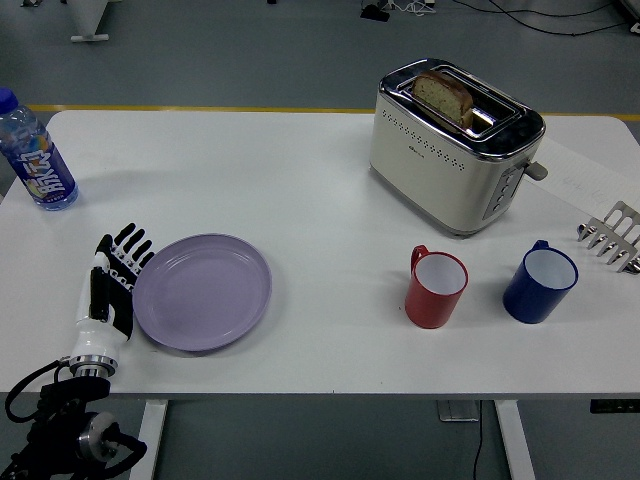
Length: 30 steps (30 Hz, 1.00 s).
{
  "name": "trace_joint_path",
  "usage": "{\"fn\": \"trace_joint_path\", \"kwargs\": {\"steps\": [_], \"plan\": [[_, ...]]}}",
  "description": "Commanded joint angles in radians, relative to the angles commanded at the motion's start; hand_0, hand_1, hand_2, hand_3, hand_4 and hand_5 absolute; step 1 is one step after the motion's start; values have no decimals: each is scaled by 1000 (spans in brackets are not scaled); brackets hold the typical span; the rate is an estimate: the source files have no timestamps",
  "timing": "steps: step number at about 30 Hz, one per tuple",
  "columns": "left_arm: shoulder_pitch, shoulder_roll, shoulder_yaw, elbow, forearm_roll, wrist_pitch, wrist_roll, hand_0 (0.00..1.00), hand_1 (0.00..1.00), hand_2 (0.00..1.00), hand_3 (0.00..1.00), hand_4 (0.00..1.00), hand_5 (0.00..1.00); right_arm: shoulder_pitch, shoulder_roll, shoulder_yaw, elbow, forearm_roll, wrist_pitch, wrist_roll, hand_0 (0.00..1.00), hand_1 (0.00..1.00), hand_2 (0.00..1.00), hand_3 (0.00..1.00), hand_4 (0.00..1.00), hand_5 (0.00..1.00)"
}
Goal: Push plate across desktop
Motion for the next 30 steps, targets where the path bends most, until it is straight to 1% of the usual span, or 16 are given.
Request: {"fn": "trace_joint_path", "kwargs": {"steps": [19, 26, 30], "plan": [[-12, 0, 94, -4, -13, 2, -1, 833, 852, 875, 810, 525, 998, 4, 0, 4, 0, -8, -2, 1, 695, 658, 764, 745, 491, 482], [-14, 0, 139, -11, -22, 2, -2, 833, 852, 875, 810, 524, 998, 4, 0, 9, 0, -17, -1, 1, 696, 657, 764, 745, 491, 482], [-16, 0, 183, -16, -29, 5, -5, 832, 851, 875, 810, 525, 998, 6, 0, 13, 0, -22, 0, 2, 696, 657, 763, 745, 492, 482]]}}
